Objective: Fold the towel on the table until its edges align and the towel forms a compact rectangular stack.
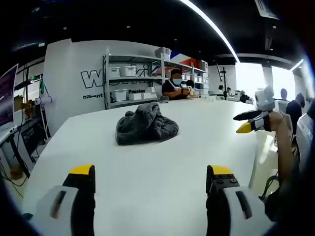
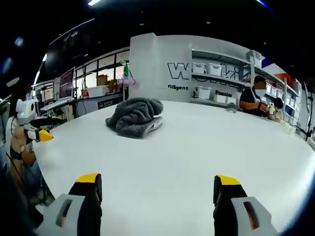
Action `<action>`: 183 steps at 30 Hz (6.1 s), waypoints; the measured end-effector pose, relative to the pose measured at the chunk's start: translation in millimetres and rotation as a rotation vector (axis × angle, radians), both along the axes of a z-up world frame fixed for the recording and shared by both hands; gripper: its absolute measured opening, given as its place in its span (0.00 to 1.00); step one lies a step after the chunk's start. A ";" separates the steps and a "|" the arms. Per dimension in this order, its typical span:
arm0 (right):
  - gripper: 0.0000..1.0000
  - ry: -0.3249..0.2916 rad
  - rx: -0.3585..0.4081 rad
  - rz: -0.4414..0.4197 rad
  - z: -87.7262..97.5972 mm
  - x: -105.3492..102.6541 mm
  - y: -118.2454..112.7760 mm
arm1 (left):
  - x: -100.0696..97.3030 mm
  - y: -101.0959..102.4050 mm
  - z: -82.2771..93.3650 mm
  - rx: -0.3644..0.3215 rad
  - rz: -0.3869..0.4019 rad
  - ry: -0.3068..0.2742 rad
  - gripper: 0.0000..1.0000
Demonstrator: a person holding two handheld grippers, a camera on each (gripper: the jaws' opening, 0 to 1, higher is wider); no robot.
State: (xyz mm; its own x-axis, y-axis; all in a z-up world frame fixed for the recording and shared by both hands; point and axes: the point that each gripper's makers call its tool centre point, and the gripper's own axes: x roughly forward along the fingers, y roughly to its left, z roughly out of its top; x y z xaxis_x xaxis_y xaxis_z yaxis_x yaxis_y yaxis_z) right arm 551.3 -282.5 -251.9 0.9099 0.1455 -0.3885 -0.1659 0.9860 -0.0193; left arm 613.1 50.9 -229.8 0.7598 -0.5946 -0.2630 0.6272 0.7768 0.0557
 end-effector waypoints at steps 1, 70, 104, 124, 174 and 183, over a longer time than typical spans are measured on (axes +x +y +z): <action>0.98 0.002 0.000 0.001 -0.2 0.0 0.1 | 0.4 -0.3 -0.7 -0.001 0.000 0.002 0.98; 0.94 0.070 0.083 0.248 -7.6 43.9 38.9 | 2.5 -16.3 -25.9 0.009 -0.049 0.067 0.97; 0.50 -0.116 0.747 0.091 39.0 217.2 17.9 | 0.2 -0.5 -20.3 -0.001 -0.013 0.058 0.97; 0.36 -0.012 0.900 -0.008 2.9 253.8 35.7 | 0.0 11.3 -21.5 0.002 0.006 0.058 0.97; 0.03 -0.320 0.968 0.213 187.6 284.5 32.6 | -2.8 19.1 -19.5 -0.006 0.026 0.058 0.96; 0.03 -0.282 0.892 0.272 165.9 266.8 45.7 | -3.6 16.1 -19.6 -0.005 0.014 0.058 0.96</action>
